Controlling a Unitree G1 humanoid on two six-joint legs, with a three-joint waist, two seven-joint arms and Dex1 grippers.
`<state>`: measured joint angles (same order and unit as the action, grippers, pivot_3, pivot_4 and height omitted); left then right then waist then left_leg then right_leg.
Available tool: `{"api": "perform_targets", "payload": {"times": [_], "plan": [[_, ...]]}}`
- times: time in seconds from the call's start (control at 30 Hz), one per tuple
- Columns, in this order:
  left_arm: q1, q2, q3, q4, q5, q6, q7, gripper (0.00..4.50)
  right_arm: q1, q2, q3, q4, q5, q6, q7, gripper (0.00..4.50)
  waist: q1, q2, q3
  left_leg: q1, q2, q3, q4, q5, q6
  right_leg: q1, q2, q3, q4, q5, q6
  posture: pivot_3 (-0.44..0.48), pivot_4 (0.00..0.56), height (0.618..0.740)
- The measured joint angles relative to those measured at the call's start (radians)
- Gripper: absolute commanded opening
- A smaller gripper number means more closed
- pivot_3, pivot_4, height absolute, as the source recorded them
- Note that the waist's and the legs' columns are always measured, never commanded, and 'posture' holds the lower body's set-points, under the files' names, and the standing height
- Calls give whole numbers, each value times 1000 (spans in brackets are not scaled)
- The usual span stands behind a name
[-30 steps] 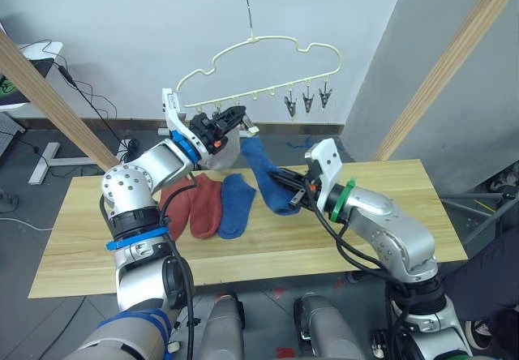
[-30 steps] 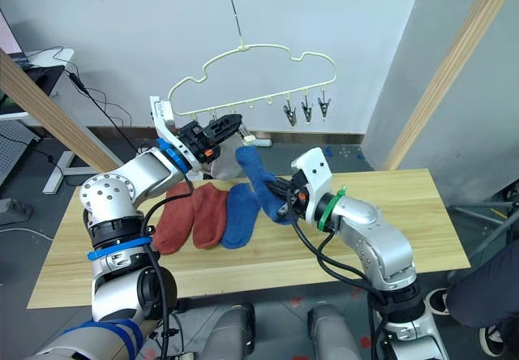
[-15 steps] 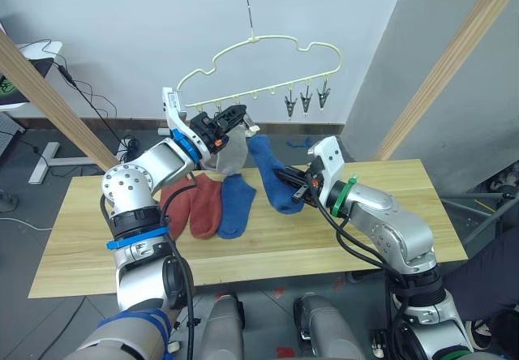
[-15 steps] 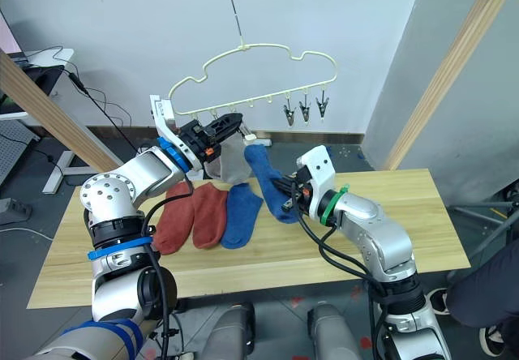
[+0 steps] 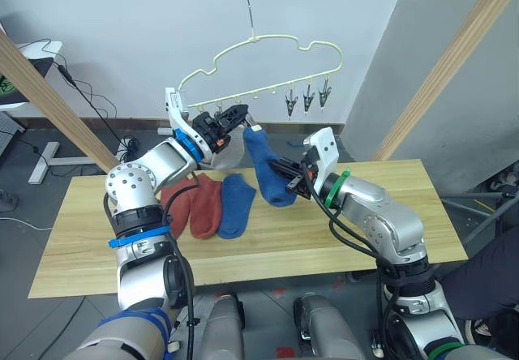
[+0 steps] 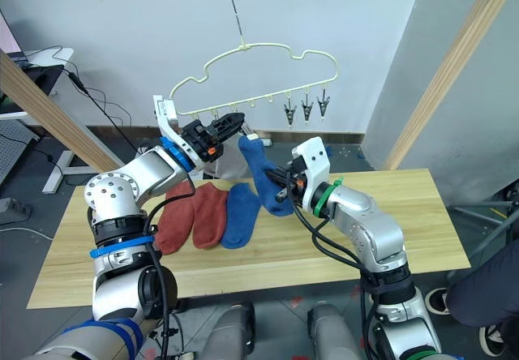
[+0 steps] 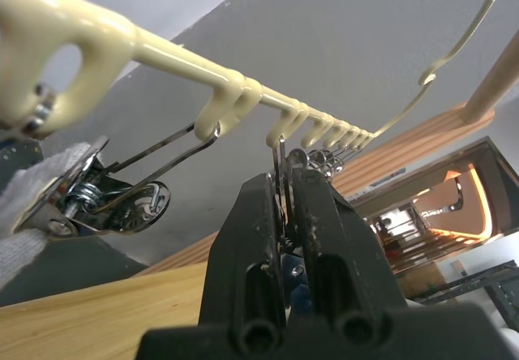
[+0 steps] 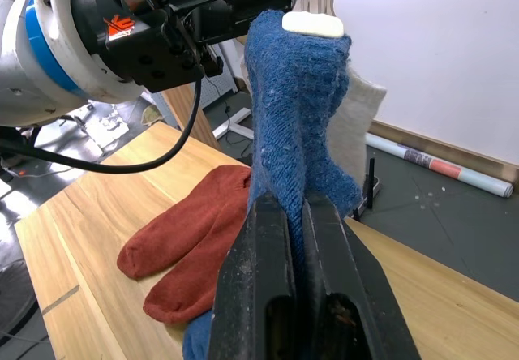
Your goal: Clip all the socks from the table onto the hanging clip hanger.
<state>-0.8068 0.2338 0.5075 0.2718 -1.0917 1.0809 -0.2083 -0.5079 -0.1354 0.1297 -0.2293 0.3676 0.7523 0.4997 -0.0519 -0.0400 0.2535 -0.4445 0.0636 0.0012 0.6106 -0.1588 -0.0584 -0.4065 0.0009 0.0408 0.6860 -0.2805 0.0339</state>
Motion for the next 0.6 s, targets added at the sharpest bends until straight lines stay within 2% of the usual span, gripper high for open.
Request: {"api": "perform_targets", "payload": {"times": [0.37,0.6], "plan": [[-3,8,-31,3,17,-28,-31,0,-24,12,0,40,7,12,-23,48,0,0,0,-1,0,0,0,0,0,0,0,0,-1,1,-1,-64,203,740],[-1,9,-42,-8,24,-43,-60,2260,-24,12,0,40,8,21,-28,0,-1,0,0,-2,0,0,0,0,0,0,0,-1,-2,1,-2,-55,196,740]]}}
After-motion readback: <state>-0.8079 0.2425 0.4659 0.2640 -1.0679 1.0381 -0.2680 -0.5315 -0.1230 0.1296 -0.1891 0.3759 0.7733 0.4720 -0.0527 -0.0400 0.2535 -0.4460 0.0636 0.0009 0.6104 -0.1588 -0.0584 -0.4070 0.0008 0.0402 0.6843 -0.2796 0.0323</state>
